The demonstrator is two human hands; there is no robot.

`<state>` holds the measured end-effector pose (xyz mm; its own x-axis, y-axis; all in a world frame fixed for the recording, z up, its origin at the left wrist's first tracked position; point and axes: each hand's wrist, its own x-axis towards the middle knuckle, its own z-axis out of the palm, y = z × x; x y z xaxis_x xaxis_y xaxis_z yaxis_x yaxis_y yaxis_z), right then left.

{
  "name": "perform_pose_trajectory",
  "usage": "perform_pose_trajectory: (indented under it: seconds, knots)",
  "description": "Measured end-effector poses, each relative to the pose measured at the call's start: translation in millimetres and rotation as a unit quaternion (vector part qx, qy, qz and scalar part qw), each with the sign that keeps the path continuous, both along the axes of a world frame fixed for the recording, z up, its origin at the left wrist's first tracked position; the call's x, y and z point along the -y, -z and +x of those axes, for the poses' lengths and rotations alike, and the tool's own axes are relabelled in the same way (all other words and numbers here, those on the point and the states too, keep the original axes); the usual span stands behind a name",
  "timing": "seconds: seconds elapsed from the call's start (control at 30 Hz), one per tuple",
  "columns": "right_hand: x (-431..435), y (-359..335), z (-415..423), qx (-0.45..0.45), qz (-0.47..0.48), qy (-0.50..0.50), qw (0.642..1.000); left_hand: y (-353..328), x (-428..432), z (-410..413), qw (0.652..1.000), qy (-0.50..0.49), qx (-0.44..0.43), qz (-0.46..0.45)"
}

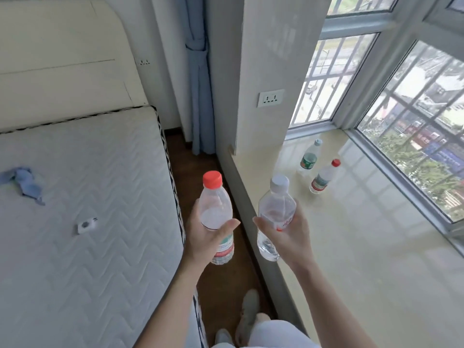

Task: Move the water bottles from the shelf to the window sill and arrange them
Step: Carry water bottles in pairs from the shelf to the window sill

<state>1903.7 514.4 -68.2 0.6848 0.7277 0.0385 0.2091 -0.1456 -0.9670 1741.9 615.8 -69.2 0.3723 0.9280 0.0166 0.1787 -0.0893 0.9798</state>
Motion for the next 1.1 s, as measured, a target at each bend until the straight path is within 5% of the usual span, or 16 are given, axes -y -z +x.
perform_pose_trajectory:
  seconds: [0.57,1.1]
  knots:
    - [-124.5,37.0,209.4,-0.071,-0.003,0.206,0.976,9.1,-194.1,229.8,0.98,0.188,-0.039,-0.045]
    - [-119.5,63.5,262.9,-0.114,-0.014,0.444,0.888,45.6,-241.5,381.3,0.915,0.381,-0.11,-0.076]
